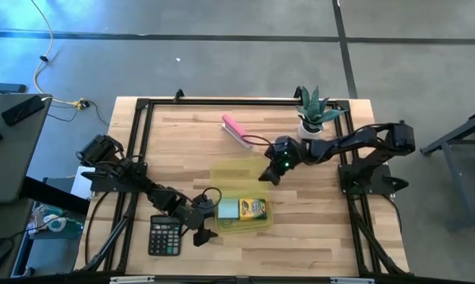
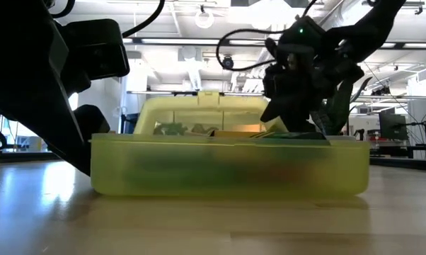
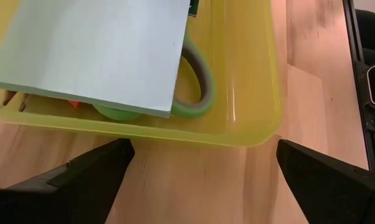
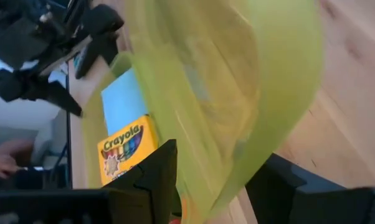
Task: Pack school essentials
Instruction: Close the yellow supply box
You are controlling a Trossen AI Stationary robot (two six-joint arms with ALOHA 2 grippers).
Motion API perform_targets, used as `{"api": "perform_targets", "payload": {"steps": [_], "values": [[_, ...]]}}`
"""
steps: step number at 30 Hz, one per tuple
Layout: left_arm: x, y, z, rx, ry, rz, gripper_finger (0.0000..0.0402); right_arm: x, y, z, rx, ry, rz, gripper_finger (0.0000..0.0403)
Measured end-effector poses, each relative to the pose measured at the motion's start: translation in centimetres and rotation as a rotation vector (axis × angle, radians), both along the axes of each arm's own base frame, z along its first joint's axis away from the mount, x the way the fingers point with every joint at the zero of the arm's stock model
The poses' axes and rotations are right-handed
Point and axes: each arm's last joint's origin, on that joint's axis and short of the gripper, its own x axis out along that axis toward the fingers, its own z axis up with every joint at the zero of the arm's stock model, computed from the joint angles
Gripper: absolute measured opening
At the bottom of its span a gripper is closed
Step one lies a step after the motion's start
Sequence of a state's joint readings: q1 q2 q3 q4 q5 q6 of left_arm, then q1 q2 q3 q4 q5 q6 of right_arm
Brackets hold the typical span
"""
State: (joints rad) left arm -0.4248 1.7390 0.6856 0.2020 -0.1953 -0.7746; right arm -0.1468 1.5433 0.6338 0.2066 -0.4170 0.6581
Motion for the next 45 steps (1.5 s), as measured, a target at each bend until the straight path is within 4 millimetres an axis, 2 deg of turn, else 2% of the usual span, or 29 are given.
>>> {"api": "perform_targets", "payload": {"steps": [12, 20, 28, 37, 45], "values": [[0.1, 0.5, 0.1, -0.002, 0.01, -0.001, 0.0395, -0.6, 3.0, 2.3, -0.226, -0.105, 0.099, 0.0161], [-1.1, 1.3, 1.6, 0.071, 0.054, 0.016, 0.0373, -1.2, 5.0, 2.0, -0.421, -0.045, 0.112, 0.0161], [-2.8, 2.3, 3.7, 0.187, 0.095, 0.061, 0.0369, -1.3, 6.6, 2.0, -0.516, -0.055, 0.131, 0.0161], [-3.7, 4.9, 4.8, 0.288, 0.171, 0.114, 0.0352, -1.5, 8.1, 2.1, -0.588, -0.072, 0.146, 0.0161], [-3.9, 8.0, 4.6, 0.34, 0.275, 0.186, 0.0299, -1.7, 8.8, 2.1, -0.608, -0.077, 0.149, 0.0161]]}}
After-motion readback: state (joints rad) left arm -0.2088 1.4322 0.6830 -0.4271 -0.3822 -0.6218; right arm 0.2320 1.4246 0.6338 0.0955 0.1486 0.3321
